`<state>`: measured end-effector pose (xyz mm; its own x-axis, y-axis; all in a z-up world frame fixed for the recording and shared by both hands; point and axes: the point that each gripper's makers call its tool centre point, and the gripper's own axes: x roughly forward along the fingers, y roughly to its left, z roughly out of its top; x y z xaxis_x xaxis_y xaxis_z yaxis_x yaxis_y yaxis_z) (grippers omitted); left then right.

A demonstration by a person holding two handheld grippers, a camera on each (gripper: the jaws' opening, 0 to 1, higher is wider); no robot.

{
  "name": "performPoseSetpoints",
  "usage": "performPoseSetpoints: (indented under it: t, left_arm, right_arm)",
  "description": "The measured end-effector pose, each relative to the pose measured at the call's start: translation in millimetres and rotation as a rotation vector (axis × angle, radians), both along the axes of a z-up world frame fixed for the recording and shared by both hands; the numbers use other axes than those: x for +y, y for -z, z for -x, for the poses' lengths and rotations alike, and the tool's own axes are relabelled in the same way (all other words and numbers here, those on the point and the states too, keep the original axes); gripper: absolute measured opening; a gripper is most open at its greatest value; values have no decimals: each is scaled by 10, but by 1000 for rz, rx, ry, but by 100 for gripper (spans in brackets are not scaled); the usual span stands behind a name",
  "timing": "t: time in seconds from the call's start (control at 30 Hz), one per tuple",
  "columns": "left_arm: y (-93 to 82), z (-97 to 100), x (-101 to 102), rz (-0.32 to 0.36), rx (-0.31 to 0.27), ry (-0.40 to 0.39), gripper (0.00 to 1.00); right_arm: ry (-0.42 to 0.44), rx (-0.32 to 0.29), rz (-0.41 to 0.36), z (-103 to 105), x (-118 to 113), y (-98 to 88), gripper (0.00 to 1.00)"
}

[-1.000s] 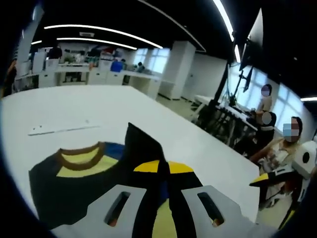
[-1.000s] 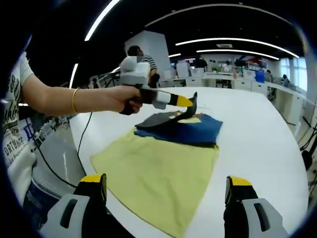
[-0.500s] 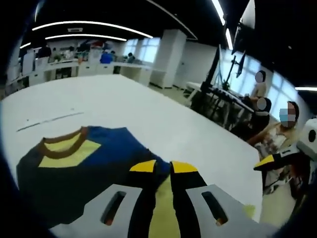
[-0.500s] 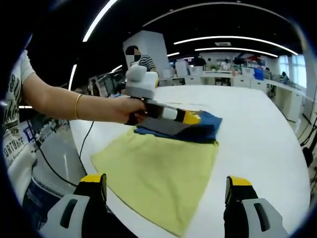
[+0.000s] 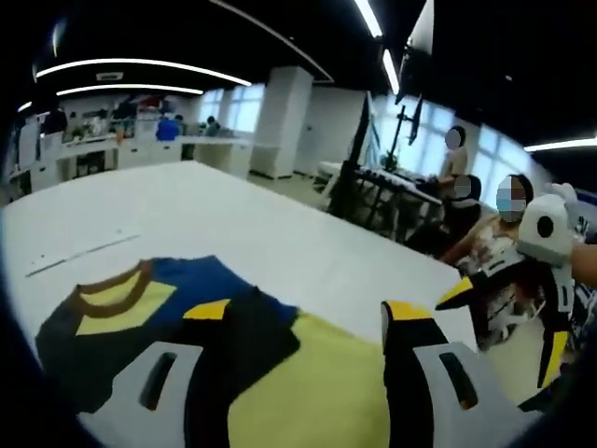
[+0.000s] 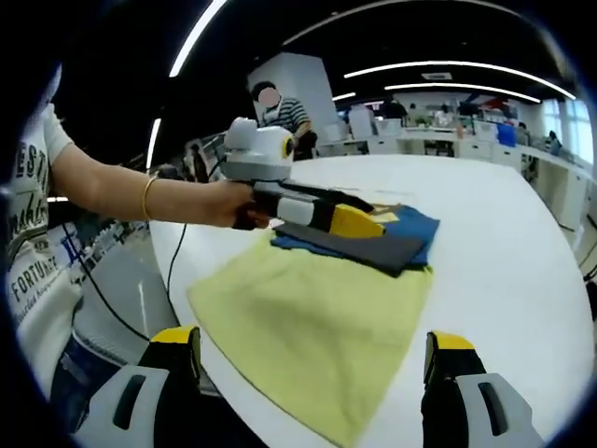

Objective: Fold the garment on the visible template until the final outline fits inside the template.

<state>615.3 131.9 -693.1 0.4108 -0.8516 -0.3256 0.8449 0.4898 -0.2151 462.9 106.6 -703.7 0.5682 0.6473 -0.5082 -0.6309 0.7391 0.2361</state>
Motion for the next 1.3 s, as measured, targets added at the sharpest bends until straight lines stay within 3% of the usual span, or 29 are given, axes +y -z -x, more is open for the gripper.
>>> performPoseSetpoints:
  t: [0.17,0.27,0.63,1.3]
  left_arm:
    - [-80,122,191,1,-17,19,81]
    - [-90,177,319,-2,-25,13,88]
    - [-151,471,703,34,-12,-20,99]
    - [152,1248,1601,-109,-7,-13,96]
  right_arm:
    - [-36,-1,10,-15,-6,-24,99]
    - [-76,11,-22,11,59,-81,99]
    - [-160,26,7,56,89,-78,99]
    - [-282,43,129,195,52,67,96]
